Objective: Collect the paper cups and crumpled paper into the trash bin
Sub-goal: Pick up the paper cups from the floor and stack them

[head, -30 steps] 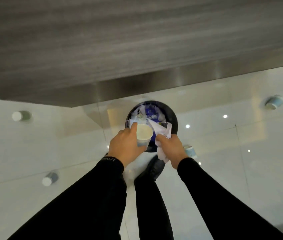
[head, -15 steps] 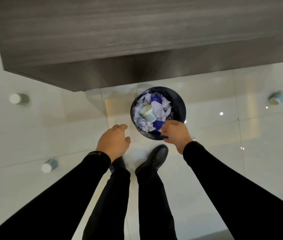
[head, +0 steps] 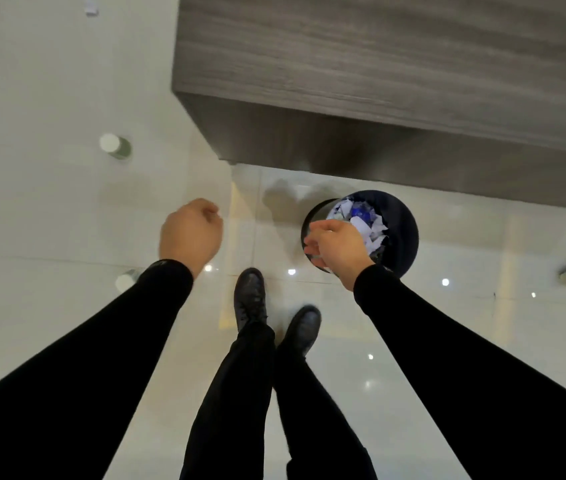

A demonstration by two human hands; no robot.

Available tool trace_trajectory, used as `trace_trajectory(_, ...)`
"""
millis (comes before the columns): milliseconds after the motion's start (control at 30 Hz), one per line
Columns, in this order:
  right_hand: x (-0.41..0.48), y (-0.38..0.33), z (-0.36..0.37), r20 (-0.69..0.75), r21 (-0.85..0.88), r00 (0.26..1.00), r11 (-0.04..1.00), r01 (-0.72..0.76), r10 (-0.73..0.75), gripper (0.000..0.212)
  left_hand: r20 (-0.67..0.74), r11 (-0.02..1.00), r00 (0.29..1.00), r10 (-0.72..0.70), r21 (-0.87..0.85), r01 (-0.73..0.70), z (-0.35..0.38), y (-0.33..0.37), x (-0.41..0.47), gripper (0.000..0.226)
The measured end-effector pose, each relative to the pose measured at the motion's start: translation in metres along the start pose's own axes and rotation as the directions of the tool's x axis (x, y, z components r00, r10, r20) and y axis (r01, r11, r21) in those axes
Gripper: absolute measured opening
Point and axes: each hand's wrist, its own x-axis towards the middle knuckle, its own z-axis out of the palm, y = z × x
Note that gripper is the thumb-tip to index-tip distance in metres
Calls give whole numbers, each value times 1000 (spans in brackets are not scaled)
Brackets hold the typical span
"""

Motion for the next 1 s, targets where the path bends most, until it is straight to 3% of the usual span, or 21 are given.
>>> trace_trajectory(67, -7, 2, 21, 42, 6, 999, 1000, 25, -25, 23, -51, 973, 978, -203, -119, 196, -18, -42, -11, 27)
trace_trajectory(133, -14, 7, 42, 59, 30, 997, 999, 40, -42, 16, -38, 936, 949, -312, -186, 300, -31, -80, -30, 25)
trace_trajectory(233, -25, 15, 68, 65, 62, 996, 997, 52, -56, 17, -35, 930, 943, -331, -180, 320, -38, -118, -58, 23)
trace_trajectory(367, -28, 31, 106, 119, -26, 990, 996, 81, -77, 19, -48, 938, 950, -307, -184, 294, -34, -150, -64, 22)
trace_trajectory(500, -26, 40, 154, 156, -51, 984, 994, 92, -83, 18, -73, 909, 906, -416, -68, 412, -34, -202, -58, 26)
trace_trajectory(667, -24, 54, 227, 212, -141, 975, 985, 97, -66, 19, 94, 845, 839, -535, 66, 531, -40, -286, -46, 28)
trace_trajectory(900, 25, 89, 326, 214, -176, 976, 981, 84, -45, 15, 191, 923, 906, -378, 147, 355, -3, -372, 23, 35)
trace_trajectory(1000, 67, 111, 360, 184, -172, 982, 982, 74, -42, 16, 204, 953, 939, -276, 183, 241, 37, -395, 67, 55)
